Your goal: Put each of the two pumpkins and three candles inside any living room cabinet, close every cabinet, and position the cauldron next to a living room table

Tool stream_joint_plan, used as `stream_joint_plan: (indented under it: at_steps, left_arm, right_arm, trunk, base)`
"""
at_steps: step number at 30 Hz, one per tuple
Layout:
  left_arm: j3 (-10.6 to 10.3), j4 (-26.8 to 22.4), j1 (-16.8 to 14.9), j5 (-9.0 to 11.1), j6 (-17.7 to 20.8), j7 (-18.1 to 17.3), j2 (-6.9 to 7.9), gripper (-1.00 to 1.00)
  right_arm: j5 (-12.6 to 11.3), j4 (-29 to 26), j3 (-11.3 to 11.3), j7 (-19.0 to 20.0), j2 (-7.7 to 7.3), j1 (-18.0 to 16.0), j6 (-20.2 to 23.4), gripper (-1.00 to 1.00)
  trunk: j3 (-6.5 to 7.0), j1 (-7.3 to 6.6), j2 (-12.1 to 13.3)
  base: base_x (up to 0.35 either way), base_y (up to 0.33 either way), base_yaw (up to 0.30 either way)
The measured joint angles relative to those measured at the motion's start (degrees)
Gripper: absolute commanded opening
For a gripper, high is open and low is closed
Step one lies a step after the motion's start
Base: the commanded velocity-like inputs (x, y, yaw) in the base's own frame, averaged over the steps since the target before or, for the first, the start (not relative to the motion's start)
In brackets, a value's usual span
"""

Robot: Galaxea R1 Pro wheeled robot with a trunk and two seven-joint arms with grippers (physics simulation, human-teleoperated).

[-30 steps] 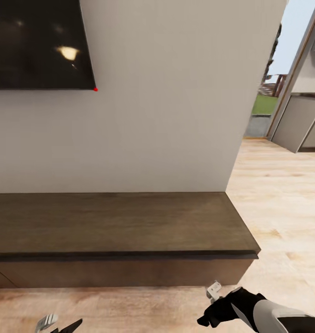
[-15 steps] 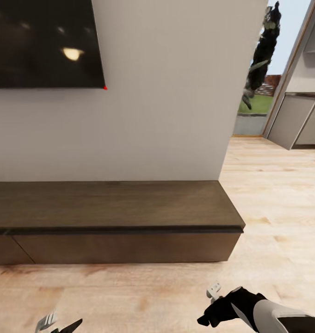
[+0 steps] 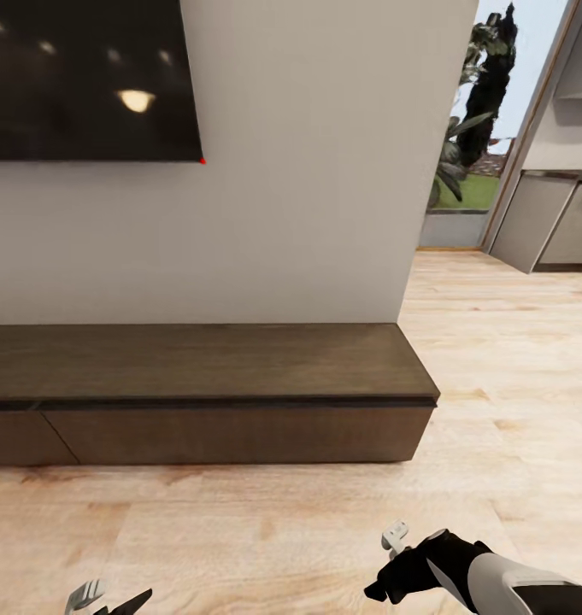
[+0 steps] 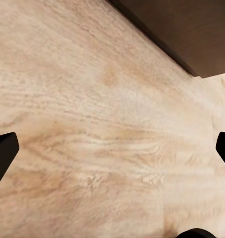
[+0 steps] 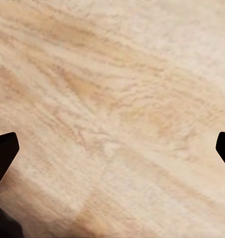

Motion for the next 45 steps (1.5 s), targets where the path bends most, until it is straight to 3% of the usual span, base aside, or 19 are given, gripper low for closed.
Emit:
stream_joint_plan:
  at_steps: [4,8,14,25,33,45]
  left_arm:
    - [0.00,-0.01,0.00,0.00,0.00,0.00,0.00,1.00]
    - [0.01,-0.02,0.02,0.01,0.00,0.06,0.00,1.00]
    - [0.01,-0.01,0.02,0.01,0.00,0.03,0.00,1.00]
    - [0.01,-0.01,0.02,0.01,0.00,0.01,0.00,1.00]
    - [0.01,-0.01,0.01,0.01,0.00,0.06,0.00,1.00]
    - [0.01,-0.02,0.01,0.00,0.00,0.03,0.00,1.00]
  right_arm:
    - [-0.50,-0.05,-0.19,0.01,-0.06,-0.01,-0.05,1.00]
    - [-0.82,-0.09,-0.52,-3.53,0.00,-0.01,0.41,1.00]
    - [-0.75,-0.06,-0.46,-4.70,0.03,-0.03,0.44,1.00]
    - [-0.41,0.08,-0.44,-5.05,0.13,-0.01,0.34,1.00]
    - [-0.66,0.04,-0.57,-5.05,1.70,-0.01,0.19,1.00]
    - [-0.59,0.04,-0.53,-5.04,1.94,0.00,0.10,1.00]
  trunk:
    - [0.00,0.00,0.00]
    - [0.00,0.00,0.00]
    - [0.00,0.00,0.00]
    - [0.00,0.00,0.00]
    - [0.00,0.00,0.00]
    - [0.00,0.00,0.00]
  base:
    - [-0.005,0.000,0.060]
    - [0.000,0.000,0.263]
    - [0.000,0.000,0.286]
    - [0.000,0.000,0.291]
    - [0.000,0.000,0.291]
    - [0.000,0.019,0.291]
